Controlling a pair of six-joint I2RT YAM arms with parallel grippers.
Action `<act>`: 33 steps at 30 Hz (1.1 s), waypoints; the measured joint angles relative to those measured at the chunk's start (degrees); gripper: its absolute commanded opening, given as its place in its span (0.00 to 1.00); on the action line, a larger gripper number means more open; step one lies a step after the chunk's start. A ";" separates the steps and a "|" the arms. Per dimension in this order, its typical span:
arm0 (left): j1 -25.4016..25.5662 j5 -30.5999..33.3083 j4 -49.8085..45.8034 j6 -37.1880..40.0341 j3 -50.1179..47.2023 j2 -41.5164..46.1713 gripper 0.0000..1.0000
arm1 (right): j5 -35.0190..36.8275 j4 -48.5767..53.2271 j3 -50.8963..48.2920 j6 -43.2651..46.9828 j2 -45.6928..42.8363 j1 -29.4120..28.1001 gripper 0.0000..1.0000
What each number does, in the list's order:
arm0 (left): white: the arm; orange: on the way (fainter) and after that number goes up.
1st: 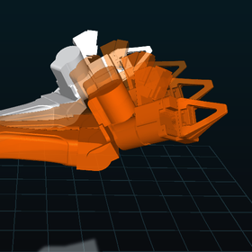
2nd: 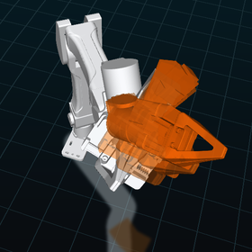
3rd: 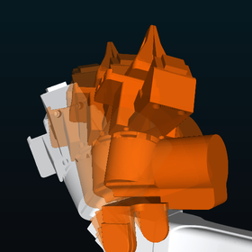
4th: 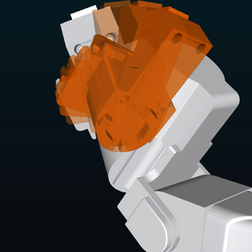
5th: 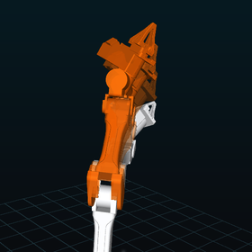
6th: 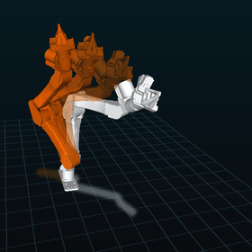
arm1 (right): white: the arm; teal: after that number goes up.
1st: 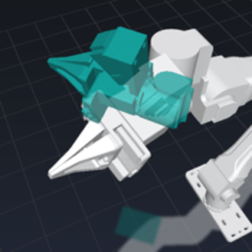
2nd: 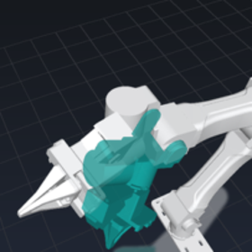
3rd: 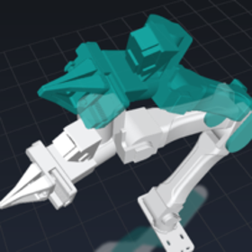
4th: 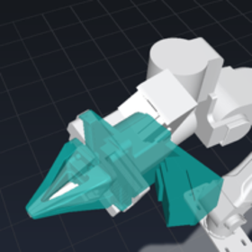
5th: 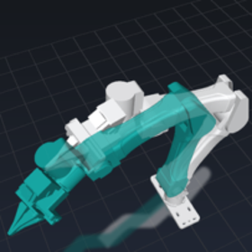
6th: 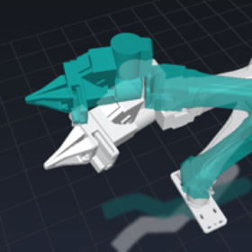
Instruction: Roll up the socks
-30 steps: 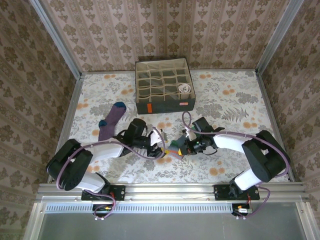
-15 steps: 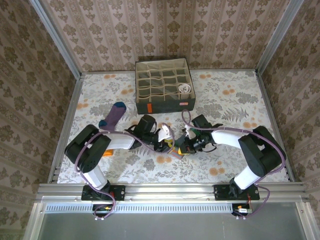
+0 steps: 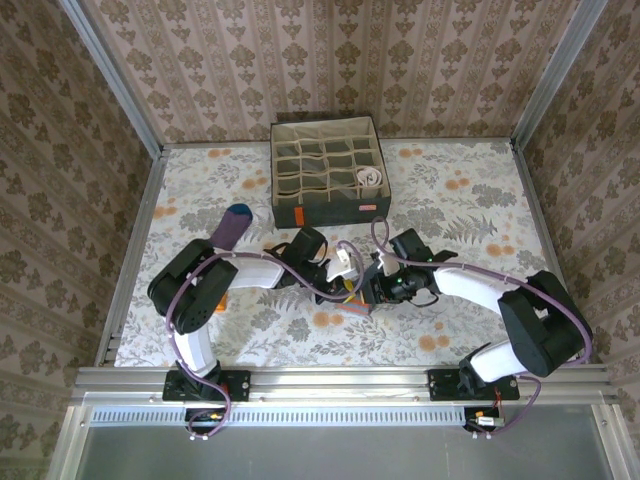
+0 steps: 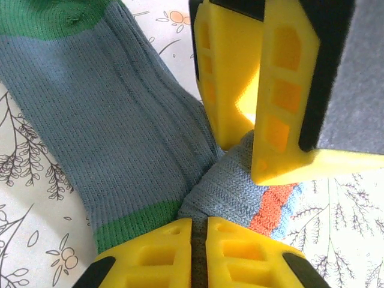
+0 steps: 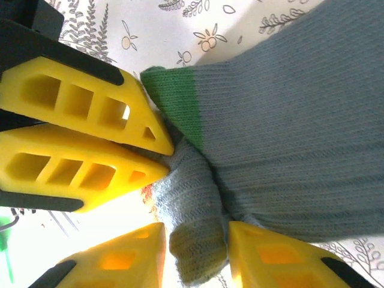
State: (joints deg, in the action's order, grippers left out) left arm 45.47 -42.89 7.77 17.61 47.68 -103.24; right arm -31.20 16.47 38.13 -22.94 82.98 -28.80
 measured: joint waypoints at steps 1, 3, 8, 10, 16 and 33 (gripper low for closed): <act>0.15 0.33 -0.02 -0.37 0.00 0.00 0.10 | 0.28 0.04 -0.07 0.00 0.26 -0.50 0.31; 0.48 0.76 -0.02 -1.03 0.00 0.02 0.09 | 0.76 -0.11 -0.07 -0.02 1.40 -1.22 0.24; 0.85 1.84 0.57 -1.99 -0.42 0.28 0.10 | 0.66 0.09 0.61 -1.29 3.65 -1.62 0.00; 0.85 2.43 2.95 -1.73 -2.56 1.68 0.19 | 0.59 0.66 1.27 -1.36 4.39 -1.53 0.00; 0.07 5.31 15.13 3.43 -18.05 13.94 0.33 | -1.11 3.89 4.46 -1.09 7.82 -0.55 0.00; 11.32 23.54 9.94 27.28 -16.70 22.47 0.42 | -3.15 13.33 11.85 1.62 14.67 0.42 0.00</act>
State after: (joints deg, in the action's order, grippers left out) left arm 56.80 -19.35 17.72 44.88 30.98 -80.77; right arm -34.35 29.80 49.98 -21.32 97.65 -28.38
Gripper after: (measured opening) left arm 0.404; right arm 0.050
